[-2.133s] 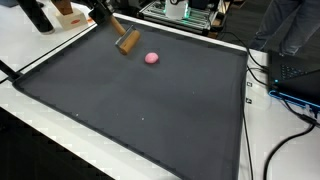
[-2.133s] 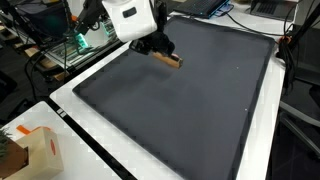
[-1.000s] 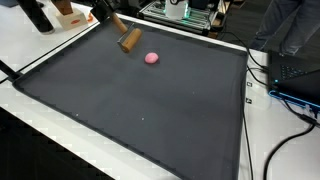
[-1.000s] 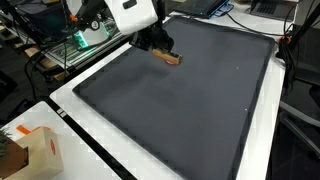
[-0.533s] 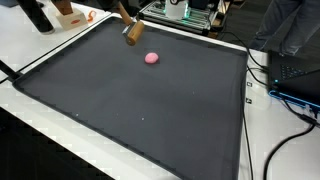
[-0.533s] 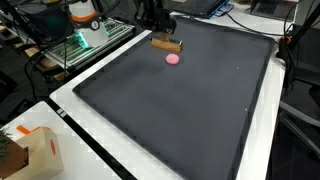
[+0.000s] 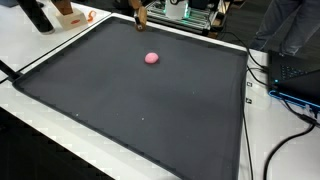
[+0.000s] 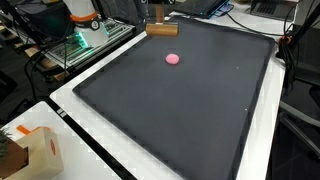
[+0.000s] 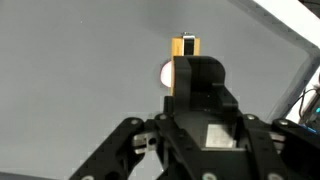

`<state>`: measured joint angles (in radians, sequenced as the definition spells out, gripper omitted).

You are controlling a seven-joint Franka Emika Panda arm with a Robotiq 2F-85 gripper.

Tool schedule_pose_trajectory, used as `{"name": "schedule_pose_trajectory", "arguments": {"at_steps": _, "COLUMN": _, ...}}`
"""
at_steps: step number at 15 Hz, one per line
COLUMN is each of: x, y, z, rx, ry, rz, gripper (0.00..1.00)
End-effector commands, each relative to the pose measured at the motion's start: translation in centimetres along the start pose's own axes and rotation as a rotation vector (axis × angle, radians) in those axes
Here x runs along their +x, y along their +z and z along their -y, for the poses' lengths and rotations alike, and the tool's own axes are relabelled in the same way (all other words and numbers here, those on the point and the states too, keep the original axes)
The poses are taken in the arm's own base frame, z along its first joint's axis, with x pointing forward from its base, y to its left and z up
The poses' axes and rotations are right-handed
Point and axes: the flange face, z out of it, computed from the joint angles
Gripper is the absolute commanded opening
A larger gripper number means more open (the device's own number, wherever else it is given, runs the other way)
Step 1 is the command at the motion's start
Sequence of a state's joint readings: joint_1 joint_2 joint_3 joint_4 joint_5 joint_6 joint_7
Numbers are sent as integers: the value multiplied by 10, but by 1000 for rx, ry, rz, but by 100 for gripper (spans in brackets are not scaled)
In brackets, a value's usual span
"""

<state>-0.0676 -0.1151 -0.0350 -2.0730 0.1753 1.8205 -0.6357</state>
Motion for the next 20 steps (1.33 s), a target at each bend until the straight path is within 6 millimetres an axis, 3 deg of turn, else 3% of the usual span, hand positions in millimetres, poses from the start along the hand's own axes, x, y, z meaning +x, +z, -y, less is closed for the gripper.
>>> {"name": "schedule_pose_trajectory", "arguments": {"at_steps": 1, "x": -6, "y": -13, "z": 48, "rx": -90, "ry": -128, "rz": 29, "gripper": 24}}
{"name": "schedule_pose_trajectory", "arguments": {"at_steps": 8, "x": 8, "y": -30, "z": 125, "rx": -207, "ry": -328, "rz": 38, "gripper": 24}}
{"name": "schedule_pose_trajectory", "arguments": {"at_steps": 9, "x": 17, "y": -25, "z": 112, "rx": -169, "ry": -278, "rz": 35, "gripper": 49}}
{"name": "schedule_pose_trajectory", "arguments": {"at_steps": 12, "x": 17, "y": -27, "z": 126, "rx": -183, "ry": -306, "rz": 33, "gripper": 49}}
{"name": "schedule_pose_trajectory", "arguments": {"at_steps": 20, "x": 16, "y": -26, "z": 124, "rx": -185, "ry": -310, "rz": 37, "gripper": 49}}
